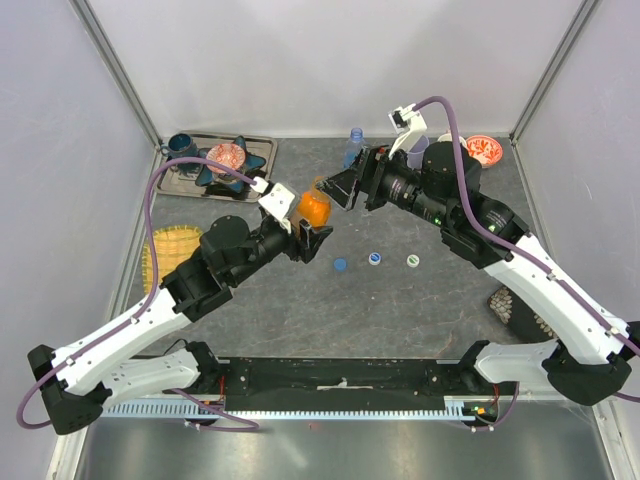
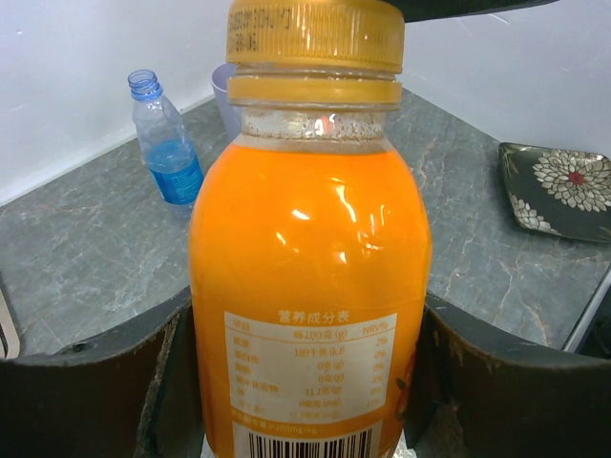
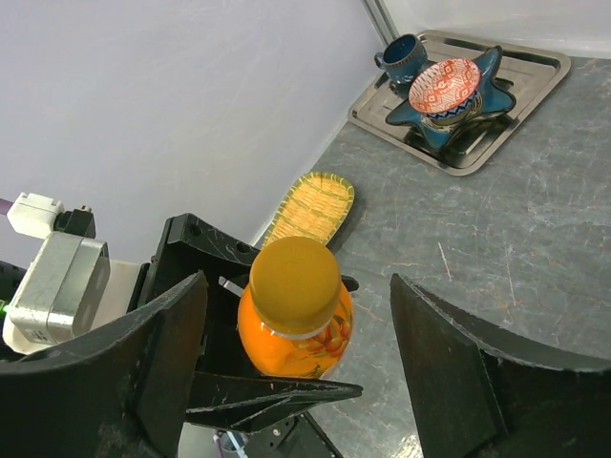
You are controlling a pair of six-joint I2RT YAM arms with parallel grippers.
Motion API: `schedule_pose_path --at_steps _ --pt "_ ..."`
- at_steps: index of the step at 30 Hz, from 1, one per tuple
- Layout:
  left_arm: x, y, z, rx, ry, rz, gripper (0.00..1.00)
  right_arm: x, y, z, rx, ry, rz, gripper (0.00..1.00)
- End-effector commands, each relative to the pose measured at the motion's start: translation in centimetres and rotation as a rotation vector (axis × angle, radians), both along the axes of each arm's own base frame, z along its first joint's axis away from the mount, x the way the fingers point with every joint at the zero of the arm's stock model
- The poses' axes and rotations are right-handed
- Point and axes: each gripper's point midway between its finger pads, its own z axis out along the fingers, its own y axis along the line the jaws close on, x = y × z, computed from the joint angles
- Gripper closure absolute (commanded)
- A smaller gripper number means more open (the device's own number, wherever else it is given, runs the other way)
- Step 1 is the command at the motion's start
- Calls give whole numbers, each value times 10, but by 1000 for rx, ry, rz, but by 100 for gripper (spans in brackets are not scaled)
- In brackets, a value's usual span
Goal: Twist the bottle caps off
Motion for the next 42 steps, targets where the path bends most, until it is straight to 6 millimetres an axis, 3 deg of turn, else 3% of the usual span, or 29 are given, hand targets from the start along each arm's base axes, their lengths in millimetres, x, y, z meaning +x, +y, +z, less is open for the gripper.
schedule_pose_path --at_steps 1,9,17,23,26,27,29,32,35,36,39,42 --pt "4 2 15 -20 -69 24 61 3 3 10 38 -15 -4 18" --pt "1 -1 15 -23 -71 2 61 9 10 0 26 -2 2 26" --pt "-1 -2 16 -26 -73 -4 61 11 15 -9 17 10 9 41" --pt "-1 -1 15 -23 -71 -3 61 3 19 -14 20 20 57 65" --pt "-2 -2 16 -26 -73 -12 61 -1 22 -18 11 23 89 92" --pt "-4 -4 25 -54 -94 -25 61 -6 24 -19 5 26 123 100" --pt "-8 -4 30 -69 -106 -47 62 -11 25 -22 -13 7 158 100" --pt "-29 -10 45 -116 -137 -163 64 -23 24 -21 -41 -51 221 100" --pt "-68 -24 59 -145 -145 -405 65 -43 23 -12 -55 -135 334 100" --pt "-95 -29 70 -169 -134 -558 65 -50 22 -4 -46 -163 362 100" --pt "-133 -29 82 -203 -90 -794 64 -79 21 7 -37 -250 517 100" --pt "-158 -22 91 -232 -56 -973 62 -106 16 18 -13 -341 638 100"
